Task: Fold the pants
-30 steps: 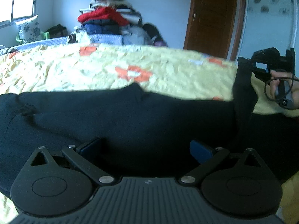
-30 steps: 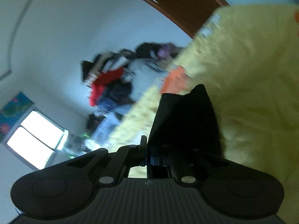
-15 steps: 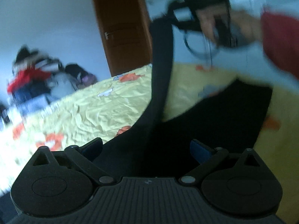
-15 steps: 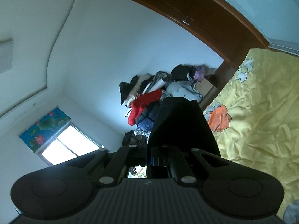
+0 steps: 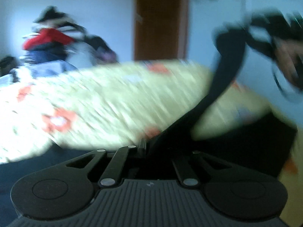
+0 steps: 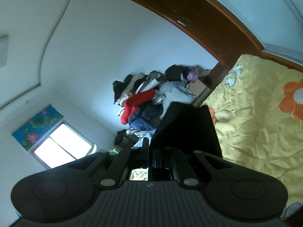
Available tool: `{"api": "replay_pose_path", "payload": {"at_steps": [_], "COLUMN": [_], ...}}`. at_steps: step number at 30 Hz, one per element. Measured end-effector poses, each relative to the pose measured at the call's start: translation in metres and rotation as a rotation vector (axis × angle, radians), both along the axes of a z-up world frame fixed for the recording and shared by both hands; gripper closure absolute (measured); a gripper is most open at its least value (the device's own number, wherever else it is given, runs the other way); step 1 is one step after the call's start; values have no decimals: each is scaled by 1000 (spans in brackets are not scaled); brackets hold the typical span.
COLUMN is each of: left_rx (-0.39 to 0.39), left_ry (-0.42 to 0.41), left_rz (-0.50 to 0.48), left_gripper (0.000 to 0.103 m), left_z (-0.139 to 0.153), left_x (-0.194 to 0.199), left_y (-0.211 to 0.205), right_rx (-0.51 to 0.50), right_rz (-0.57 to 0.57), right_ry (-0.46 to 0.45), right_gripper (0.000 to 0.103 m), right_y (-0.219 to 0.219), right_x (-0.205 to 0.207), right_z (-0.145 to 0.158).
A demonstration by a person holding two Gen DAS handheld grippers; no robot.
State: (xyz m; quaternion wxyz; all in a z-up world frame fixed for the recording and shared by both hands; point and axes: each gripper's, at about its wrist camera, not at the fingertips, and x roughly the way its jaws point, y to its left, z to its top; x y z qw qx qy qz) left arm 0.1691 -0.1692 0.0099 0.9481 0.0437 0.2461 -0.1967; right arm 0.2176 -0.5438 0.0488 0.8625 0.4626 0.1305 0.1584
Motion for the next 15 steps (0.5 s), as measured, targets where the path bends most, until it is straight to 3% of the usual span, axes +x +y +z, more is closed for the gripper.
{"api": "replay_pose_path", "payload": {"at_steps": [3, 6, 10, 13, 15], "left_rx": [-145, -75, 10, 54, 74], "left_ry": [-120, -150, 17, 106, 97], "left_rz": [35, -67, -211, -239, -238], "left_gripper": [98, 97, 97, 97, 97], "left_z": [38, 45, -8, -41, -47], "left_x": [-3, -21, -37, -42, -45], "left_y": [23, 13, -19, -36, -34], "right_rx": [-38, -87, -151, -62, -23], "right_rz": [-16, -31, -115, -171, -203], "right_ry": [-128, -200, -41, 116, 172], "right_gripper": [99, 99, 99, 99, 99], "right_y": [-3, -11, -31, -49, -53], "right_x": [-17, -54, -101, -129, -142], "right_z": [22, 32, -14, -71, -96]}}
